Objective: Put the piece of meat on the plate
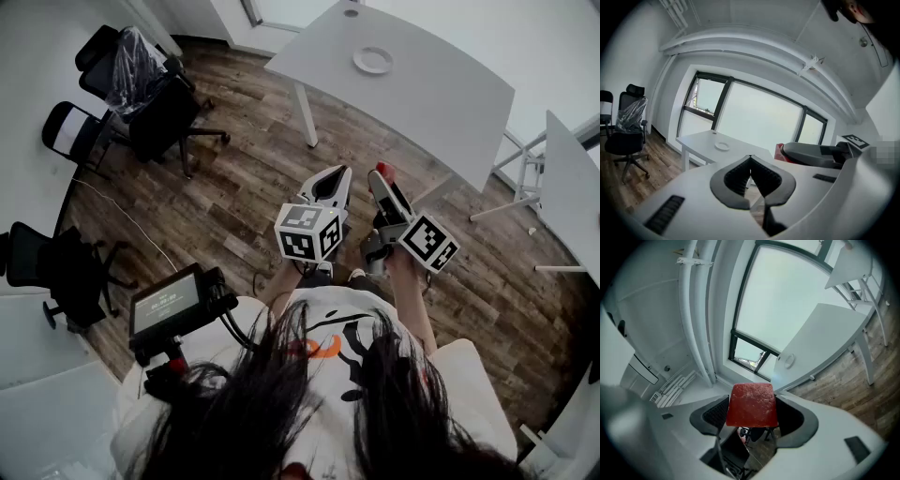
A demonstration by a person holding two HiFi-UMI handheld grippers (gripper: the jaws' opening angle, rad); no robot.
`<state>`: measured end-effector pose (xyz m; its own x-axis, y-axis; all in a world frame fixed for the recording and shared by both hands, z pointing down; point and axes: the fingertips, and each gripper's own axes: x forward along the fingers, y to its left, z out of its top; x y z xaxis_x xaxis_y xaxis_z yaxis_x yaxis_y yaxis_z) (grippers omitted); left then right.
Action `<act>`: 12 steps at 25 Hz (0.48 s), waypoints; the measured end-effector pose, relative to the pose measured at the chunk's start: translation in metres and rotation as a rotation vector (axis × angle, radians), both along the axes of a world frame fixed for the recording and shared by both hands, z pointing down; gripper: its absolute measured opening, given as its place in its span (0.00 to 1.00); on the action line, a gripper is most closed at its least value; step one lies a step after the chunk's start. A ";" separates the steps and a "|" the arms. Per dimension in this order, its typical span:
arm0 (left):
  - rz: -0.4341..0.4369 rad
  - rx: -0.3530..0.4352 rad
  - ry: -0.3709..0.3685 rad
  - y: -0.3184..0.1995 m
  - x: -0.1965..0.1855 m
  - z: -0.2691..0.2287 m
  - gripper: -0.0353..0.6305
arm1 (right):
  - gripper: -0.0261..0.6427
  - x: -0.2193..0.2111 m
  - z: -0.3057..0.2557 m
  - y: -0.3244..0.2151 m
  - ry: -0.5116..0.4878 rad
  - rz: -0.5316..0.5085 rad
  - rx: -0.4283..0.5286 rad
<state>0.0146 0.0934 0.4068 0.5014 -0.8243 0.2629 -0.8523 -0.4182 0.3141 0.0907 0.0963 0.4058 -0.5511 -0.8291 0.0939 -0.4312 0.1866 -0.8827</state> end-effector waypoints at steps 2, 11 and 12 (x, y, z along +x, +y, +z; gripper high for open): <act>0.000 -0.001 0.000 0.000 0.000 0.000 0.06 | 0.50 -0.001 -0.001 0.000 -0.005 -0.008 0.005; 0.002 0.000 -0.006 -0.001 0.001 0.001 0.06 | 0.50 -0.002 -0.003 -0.001 -0.022 -0.020 0.010; 0.001 0.000 -0.006 -0.001 0.001 0.001 0.06 | 0.50 -0.002 -0.002 -0.001 -0.021 -0.021 0.009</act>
<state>0.0157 0.0924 0.4074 0.5007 -0.8238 0.2658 -0.8537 -0.4192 0.3088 0.0887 0.0957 0.4035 -0.5703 -0.8180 0.0751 -0.4085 0.2031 -0.8899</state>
